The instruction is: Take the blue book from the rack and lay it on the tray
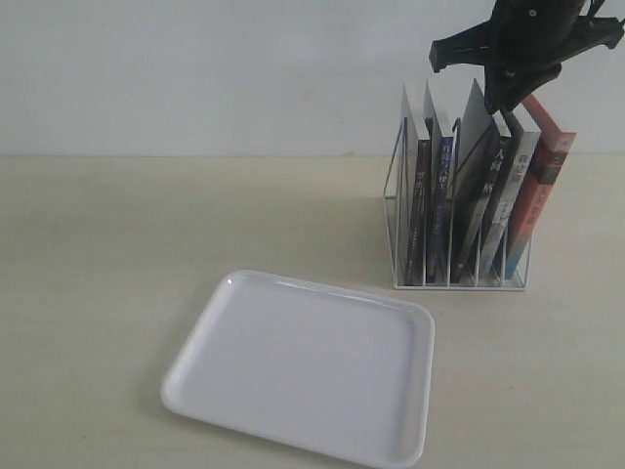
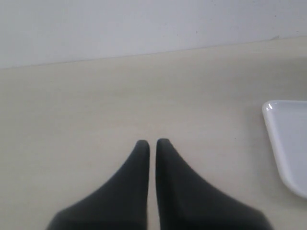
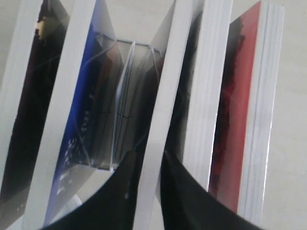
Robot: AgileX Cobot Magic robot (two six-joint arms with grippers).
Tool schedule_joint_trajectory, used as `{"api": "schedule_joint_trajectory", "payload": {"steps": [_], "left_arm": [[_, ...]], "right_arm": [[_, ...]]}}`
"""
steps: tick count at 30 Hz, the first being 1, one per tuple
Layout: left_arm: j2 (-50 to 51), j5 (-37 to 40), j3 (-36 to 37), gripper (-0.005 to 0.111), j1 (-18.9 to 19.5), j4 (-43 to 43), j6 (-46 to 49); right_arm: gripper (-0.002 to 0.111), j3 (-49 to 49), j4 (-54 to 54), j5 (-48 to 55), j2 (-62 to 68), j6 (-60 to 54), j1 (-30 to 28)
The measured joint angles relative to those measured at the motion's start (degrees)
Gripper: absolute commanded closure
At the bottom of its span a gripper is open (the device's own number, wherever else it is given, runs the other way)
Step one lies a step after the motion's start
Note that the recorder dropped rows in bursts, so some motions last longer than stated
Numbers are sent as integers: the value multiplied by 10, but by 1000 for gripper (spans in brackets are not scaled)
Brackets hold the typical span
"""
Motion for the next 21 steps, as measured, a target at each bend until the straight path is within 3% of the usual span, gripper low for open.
{"api": "schedule_joint_trajectory", "payload": {"steps": [21], "left_arm": [[0, 0, 0, 102, 0, 0, 0]], "right_arm": [[93, -2, 0, -6, 49, 36, 0]]}}
